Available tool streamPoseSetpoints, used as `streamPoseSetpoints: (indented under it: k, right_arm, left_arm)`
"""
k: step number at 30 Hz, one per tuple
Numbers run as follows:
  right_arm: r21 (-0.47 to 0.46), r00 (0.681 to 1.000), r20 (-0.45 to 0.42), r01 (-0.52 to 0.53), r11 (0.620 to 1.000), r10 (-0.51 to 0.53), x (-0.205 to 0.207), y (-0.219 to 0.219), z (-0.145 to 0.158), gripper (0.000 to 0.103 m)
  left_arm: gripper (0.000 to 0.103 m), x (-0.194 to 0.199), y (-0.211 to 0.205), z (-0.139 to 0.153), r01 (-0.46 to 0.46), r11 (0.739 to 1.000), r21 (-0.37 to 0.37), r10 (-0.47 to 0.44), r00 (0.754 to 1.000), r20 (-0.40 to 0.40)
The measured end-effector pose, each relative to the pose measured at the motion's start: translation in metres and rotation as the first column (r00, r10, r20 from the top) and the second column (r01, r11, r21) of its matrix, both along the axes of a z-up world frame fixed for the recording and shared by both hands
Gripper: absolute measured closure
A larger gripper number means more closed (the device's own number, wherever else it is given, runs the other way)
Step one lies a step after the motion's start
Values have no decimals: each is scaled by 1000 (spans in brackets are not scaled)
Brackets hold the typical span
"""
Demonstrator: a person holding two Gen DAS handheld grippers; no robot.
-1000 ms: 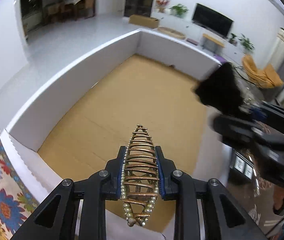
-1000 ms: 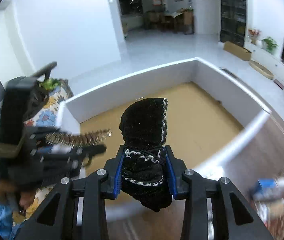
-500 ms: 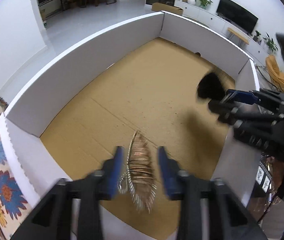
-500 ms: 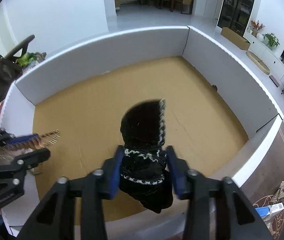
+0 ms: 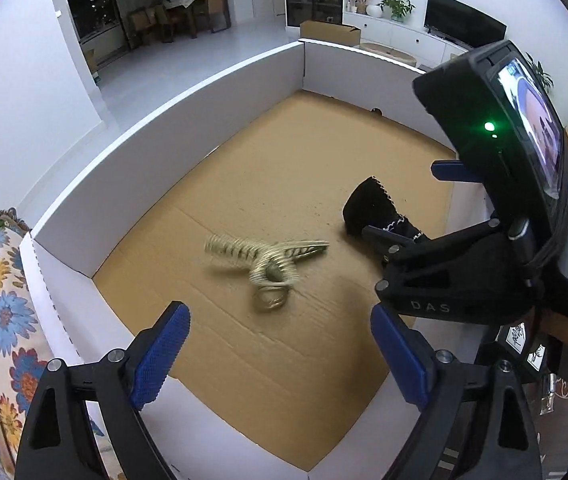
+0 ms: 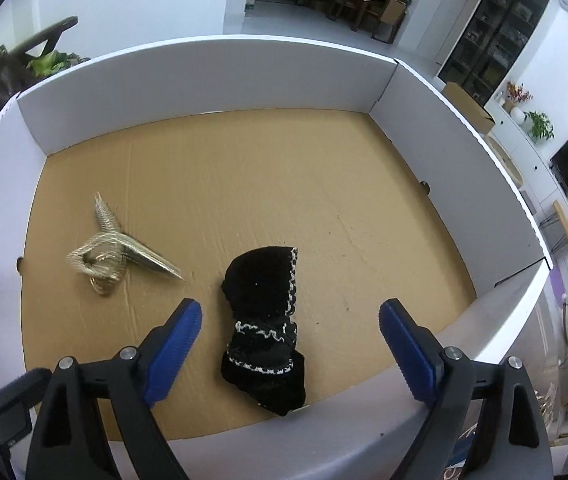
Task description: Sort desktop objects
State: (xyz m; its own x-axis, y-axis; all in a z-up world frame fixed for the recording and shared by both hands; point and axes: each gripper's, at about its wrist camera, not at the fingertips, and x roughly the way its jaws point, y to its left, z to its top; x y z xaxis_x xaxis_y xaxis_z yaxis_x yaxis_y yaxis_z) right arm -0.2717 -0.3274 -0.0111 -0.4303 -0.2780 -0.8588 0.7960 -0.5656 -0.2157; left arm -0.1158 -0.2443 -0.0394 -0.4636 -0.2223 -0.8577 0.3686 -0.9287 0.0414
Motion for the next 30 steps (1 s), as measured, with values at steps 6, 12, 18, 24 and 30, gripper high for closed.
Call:
streamPoseSetpoints:
  k: [6,12,18,24,30]
  right_arm:
    - [6,1000,-17,-21,1000,21,2,4,-2,12]
    - [-24,1000,-15,-18,1000,18,7,20,-2,12]
    - [-149,999,4,51,987,-51,-2,31,23,0]
    - [-181,997,7,76,981,-76,-11,41,45,0]
    - [-230,992,-26,111,967,-120,19,84,69,0]
  left_arm:
    - [11,4,0,1,-11,1000,26,11,1000,-13]
    - [11,11,7,3,-2,1000,10,2,1000,-31]
    - [10,14,1,9,-25,999,45,30,993,-113]
    - [0,20,-7,10,-28,987,159,48,991,-126]
    - [0,35,3,27,-5,988,157,31,986,-163]
